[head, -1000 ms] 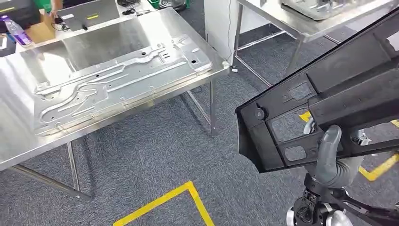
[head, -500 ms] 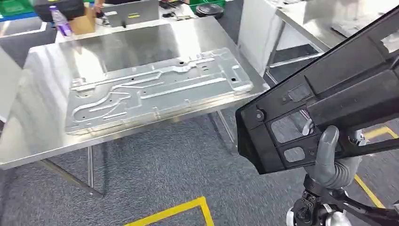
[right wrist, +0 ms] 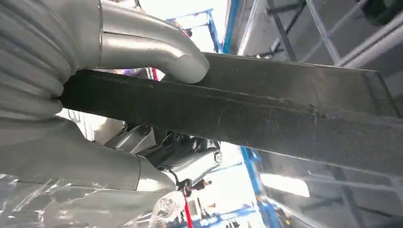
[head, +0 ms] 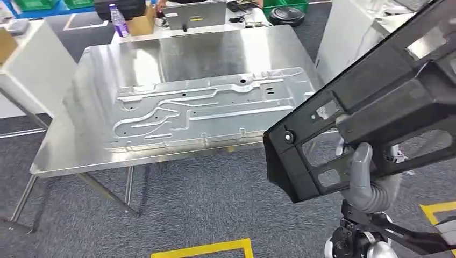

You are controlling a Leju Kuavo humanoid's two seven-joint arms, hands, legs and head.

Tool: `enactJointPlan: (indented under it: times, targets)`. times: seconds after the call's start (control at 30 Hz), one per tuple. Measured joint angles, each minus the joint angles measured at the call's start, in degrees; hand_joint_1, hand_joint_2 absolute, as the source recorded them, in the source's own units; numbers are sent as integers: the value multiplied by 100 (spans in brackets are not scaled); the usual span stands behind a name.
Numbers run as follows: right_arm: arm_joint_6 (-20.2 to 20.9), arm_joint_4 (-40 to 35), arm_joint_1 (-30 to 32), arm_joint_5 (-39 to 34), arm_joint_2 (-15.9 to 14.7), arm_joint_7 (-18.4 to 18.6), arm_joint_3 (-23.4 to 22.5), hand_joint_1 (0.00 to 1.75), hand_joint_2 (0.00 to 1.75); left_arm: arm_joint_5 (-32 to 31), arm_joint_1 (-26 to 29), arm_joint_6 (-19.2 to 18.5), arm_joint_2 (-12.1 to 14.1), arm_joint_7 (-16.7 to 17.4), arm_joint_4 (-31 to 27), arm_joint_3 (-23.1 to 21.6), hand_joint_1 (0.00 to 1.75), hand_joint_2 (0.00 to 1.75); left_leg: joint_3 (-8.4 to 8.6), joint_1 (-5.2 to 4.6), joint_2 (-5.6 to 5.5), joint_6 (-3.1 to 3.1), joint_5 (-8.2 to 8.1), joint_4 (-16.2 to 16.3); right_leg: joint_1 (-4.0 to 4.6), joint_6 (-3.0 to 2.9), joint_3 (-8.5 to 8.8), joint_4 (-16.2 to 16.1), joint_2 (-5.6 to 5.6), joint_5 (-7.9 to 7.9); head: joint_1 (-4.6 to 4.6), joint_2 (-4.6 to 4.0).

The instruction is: Take the parts from the cabinet and place them on the table.

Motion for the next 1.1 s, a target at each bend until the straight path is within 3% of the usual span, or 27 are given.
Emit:
enactJointPlan:
  times: [0.07,0.1,0.13,0.17,0.23,0.27,0.3,0.33,0.37,0.43,0.47,0.5,0.53,0.6,0.63,0.67,0.73,0.8,0.83,0.93,0.97,1.0,1.03,1.1]
  targets:
    - [2,28,-26,2,0,0,26,175,175,0,9,0,0,0,0,0,0,175,319,18,170,30,641,-954,-20,45,108,0,-127,-74,-4,0]
    - [2,37,-38,2,0,-2,42,175,175,0,5,0,0,0,0,0,0,175,392,0,385,54,813,-1232,-16,67,120,-8,-168,-99,-7,0]
    - [13,57,-48,11,2,-4,61,175,175,0,-15,0,2,0,0,-2,0,175,357,-70,452,52,642,-1265,4,114,155,-1,-238,-115,-9,0]
    - [17,68,-48,28,2,-2,65,175,175,0,-31,2,2,0,0,-2,0,175,345,-71,448,79,623,-1250,4,158,151,-10,-286,-141,-9,0]
    - [20,68,-52,59,2,9,72,175,175,0,4,2,2,0,0,-2,0,175,321,-110,342,179,690,-1239,-13,237,219,-76,-414,-168,-11,0]
    - [24,68,-63,72,2,2,74,175,175,0,16,2,4,-2,2,-2,0,175,442,-89,274,234,741,-1353,10,291,280,-103,-413,-193,-11,2]
    - [24,70,-78,70,0,4,78,175,175,0,31,2,-2,-11,0,-2,0,175,505,-29,249,249,765,-1404,-33,294,274,-44,-158,-241,7,0]
    - [35,70,-77,70,2,-2,85,175,175,-4,11,2,4,-17,2,-2,0,175,545,-25,193,287,758,-1432,-24,267,138,243,101,-389,-2,0]
    - [35,70,-73,66,0,-28,92,175,175,4,-4,17,7,-20,0,0,0,175,570,-26,162,330,730,-1432,-29,253,-110,702,215,-577,18,0]
    - [35,70,-29,7,0,-50,103,175,175,2,-21,7,7,-26,0,0,0,175,645,-47,58,371,659,-1431,-10,266,-697,1628,255,-835,18,0]
    - [35,70,-12,2,0,-96,103,175,175,2,-12,4,-4,-28,0,0,0,175,692,-56,13,372,618,-1430,-10,273,-892,1832,256,-803,22,0]
    - [31,70,-6,2,0,-133,103,175,175,4,0,-2,-4,-37,0,0,0,175,754,-55,-38,364,570,-1429,-11,277,-944,1740,255,-613,15,0]
    - [26,70,-6,2,0,-151,103,175,175,4,10,-2,-2,-46,0,0,0,175,821,-50,-66,346,513,-1420,-16,288,-881,1433,255,-331,22,0]
    - [0,70,-3,11,0,-207,103,175,175,22,12,-20,-2,-68,0,0,0,175,971,-29,-128,280,350,-1362,-50,311,-494,333,256,418,20,0]
    - [-22,77,2,13,2,-227,103,175,175,26,10,-22,2,-74,4,0,0,175,947,-48,-139,233,286,-1339,-39,321,-410,270,292,269,15,0]
    - [-39,55,19,18,11,-273,100,175,175,39,-16,-33,2,-103,4,0,0,175,911,-77,-155,182,211,-1256,-29,257,-390,177,311,211,26,0]
    - [-92,52,71,7,24,-391,94,175,175,42,-10,-48,4,-116,4,0,0,175,914,-60,-152,169,215,-1306,12,186,-426,212,310,172,9,2]
    - [-109,42,88,2,63,-452,94,175,175,44,-11,-65,18,-120,4,0,0,175,934,-33,-127,135,136,-1272,-17,131,-398,200,308,148,9,2]
    - [-112,26,89,0,74,-457,94,175,175,42,-23,-89,17,-122,4,-2,0,175,835,-36,-49,99,34,-1031,-18,91,-369,195,295,121,-19,0]
    - [-131,15,103,2,103,-529,94,175,175,44,-40,-90,17,-122,4,-2,0,175,-47,-20,0,36,-494,445,-4,38,-353,195,256,74,-33,0]
    - [-138,15,122,2,111,-564,94,175,175,44,-31,-90,17,-122,4,-2,0,175,-273,-20,1,37,-516,748,4,40,-343,195,251,58,-35,0]
    - [-146,15,141,15,122,-606,94,175,175,44,-20,-96,17,-122,4,-2,0,175,-368,-21,1,46,-415,780,11,35,-321,195,252,42,-33,0]
    - [-153,15,156,39,138,-632,94,175,175,44,-11,-96,20,-122,4,-2,0,175,-318,-27,0,80,-135,506,19,38,-280,195,254,19,-33,0]
    - [-157,9,158,59,157,-660,94,175,175,50,-14,-96,30,-127,4,-2,0,175,56,-84,11,220,540,-542,43,45,-178,186,255,-25,-35,0]
